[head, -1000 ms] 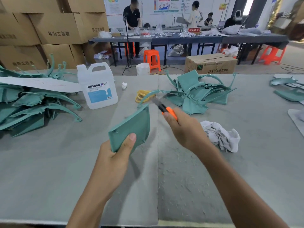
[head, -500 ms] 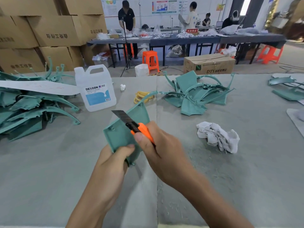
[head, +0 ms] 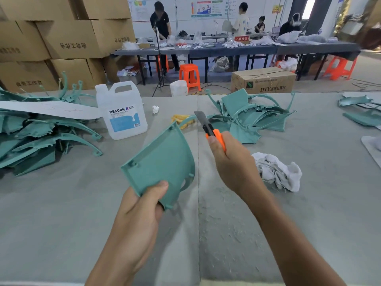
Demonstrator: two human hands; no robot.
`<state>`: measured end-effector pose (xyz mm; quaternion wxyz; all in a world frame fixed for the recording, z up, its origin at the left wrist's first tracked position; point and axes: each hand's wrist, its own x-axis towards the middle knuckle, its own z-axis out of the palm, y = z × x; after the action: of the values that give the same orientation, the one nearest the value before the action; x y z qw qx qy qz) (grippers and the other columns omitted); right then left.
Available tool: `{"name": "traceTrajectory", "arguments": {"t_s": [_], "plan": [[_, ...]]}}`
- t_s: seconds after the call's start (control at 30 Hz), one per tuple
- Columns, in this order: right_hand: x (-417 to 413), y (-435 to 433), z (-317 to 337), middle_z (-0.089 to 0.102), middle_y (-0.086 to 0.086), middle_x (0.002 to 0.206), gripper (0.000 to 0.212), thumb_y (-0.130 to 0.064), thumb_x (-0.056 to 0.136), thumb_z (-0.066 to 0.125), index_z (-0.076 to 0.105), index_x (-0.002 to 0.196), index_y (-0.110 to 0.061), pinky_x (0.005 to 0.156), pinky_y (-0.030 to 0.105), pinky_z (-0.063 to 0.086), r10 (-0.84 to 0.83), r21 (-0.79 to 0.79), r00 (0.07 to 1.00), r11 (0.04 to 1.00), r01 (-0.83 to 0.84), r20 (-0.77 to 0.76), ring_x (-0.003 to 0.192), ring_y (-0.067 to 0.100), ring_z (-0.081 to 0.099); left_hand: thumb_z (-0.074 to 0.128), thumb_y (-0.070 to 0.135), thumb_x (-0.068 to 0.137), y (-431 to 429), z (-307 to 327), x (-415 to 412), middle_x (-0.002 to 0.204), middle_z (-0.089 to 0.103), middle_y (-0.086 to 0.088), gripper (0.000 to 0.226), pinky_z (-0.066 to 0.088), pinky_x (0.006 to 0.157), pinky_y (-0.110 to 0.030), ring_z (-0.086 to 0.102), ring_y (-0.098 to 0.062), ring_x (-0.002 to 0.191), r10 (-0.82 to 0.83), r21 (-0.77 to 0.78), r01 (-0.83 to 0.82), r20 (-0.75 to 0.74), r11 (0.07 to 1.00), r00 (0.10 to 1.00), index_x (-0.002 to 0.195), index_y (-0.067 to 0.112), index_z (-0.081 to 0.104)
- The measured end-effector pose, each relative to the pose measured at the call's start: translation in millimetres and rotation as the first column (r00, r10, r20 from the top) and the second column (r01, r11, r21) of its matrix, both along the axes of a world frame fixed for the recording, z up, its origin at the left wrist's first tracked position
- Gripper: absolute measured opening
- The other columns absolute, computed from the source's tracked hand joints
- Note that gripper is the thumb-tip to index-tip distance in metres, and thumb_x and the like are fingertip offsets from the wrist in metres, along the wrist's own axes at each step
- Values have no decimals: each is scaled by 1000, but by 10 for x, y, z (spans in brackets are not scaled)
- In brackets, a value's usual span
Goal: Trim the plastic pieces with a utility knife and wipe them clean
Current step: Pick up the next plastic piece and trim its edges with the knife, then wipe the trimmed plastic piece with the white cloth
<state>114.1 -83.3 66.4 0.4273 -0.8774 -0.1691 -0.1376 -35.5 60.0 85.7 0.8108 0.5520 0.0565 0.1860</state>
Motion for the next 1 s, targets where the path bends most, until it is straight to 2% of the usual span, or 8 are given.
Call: {"name": "traceTrajectory", "arguments": {"t_s": [0.1,0.23,0.37,0.47,0.57,0.67,0.8,1.0], "plan": [[27,-198,-209,58,-1,72,24,-50,104,39,42,94,-28,54,35,32,24,-90,984,995,-40,-176,64,20,54,58,5,87,61,-43,6,118,74,-2,32,50,104,-40,69,-18,113,19,27,-19,1,999,1000,115,15,68],[-10,-495,-720,58,-1,78,24,-48,106,36,40,102,-24,68,40,44,-91,-493,967,869,-40,-239,81,35,60,56,17,79,86,-40,6,117,74,1,36,46,103,-40,69,-15,112,45,44,-44,-5,998,999,107,27,77],[11,-746,-1015,59,2,104,26,-49,102,48,57,103,-25,84,40,43,-138,-662,989,746,74,-44,102,33,58,65,19,90,94,-23,17,118,74,0,25,56,91,-29,69,-16,112,42,63,-45,49,997,998,104,34,78],[287,-994,-982,57,13,123,24,-36,88,73,70,109,-23,94,51,41,-235,-505,947,803,316,219,113,42,54,54,16,90,130,-23,28,120,73,-5,30,57,88,-28,69,-21,113,69,11,-70,80,998,994,112,16,75],[618,-1273,-907,30,11,157,46,-58,92,61,52,135,-44,108,58,31,-384,-631,923,711,311,23,141,40,32,54,13,89,148,5,23,121,73,-6,31,58,85,-29,69,-22,112,71,-39,-67,112,997,991,110,19,77],[753,-1459,-1099,35,8,154,50,-61,96,50,46,143,-43,109,52,35,-436,-706,892,670,230,-122,138,37,37,56,11,86,163,16,18,119,73,-5,34,59,76,-28,71,-20,109,80,-93,-68,131,993,988,106,27,78],[775,-1468,-1088,62,30,113,26,-12,92,63,65,117,-6,87,49,46,-361,-406,931,859,311,-50,104,46,56,58,8,83,163,-11,-5,122,72,-8,36,61,79,-34,70,-24,110,87,-157,-67,121,985,989,116,18,70],[296,-836,-263,63,-4,86,13,-30,91,51,58,100,-35,61,36,46,-93,309,995,946,102,-44,67,24,53,61,13,81,29,-50,16,118,73,-9,32,59,85,-40,72,-25,105,23,-289,3,86,957,996,109,21,76]]}}
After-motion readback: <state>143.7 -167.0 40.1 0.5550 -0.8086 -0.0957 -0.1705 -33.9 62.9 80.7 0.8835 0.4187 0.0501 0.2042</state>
